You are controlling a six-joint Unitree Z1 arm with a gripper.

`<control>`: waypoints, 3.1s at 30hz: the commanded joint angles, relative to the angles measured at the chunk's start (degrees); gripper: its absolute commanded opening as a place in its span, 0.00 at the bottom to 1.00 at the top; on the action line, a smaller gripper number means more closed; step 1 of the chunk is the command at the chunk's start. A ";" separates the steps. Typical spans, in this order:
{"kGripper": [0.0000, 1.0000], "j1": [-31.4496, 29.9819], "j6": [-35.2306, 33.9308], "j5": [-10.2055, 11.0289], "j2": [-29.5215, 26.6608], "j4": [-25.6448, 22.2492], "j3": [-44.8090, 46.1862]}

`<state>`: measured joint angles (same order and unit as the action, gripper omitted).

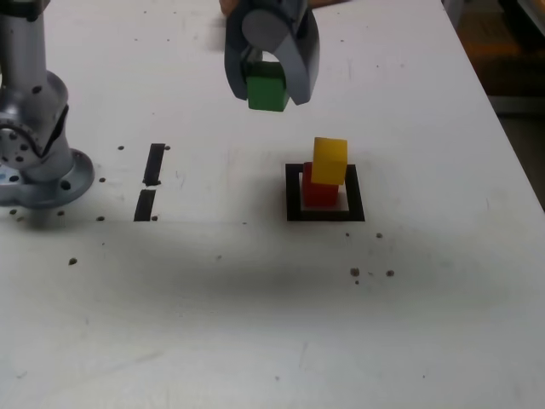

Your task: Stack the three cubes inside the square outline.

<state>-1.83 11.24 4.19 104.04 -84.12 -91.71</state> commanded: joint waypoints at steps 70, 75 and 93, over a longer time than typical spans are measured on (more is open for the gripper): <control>0.90 4.63 -7.45 2.45 -12.88 8.21 24.44; 0.91 7.68 -5.68 -1.25 -14.69 18.26 34.60; 0.91 8.24 -3.09 -1.57 -10.52 40.08 46.22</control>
<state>6.34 8.08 2.52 93.28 -44.28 -45.53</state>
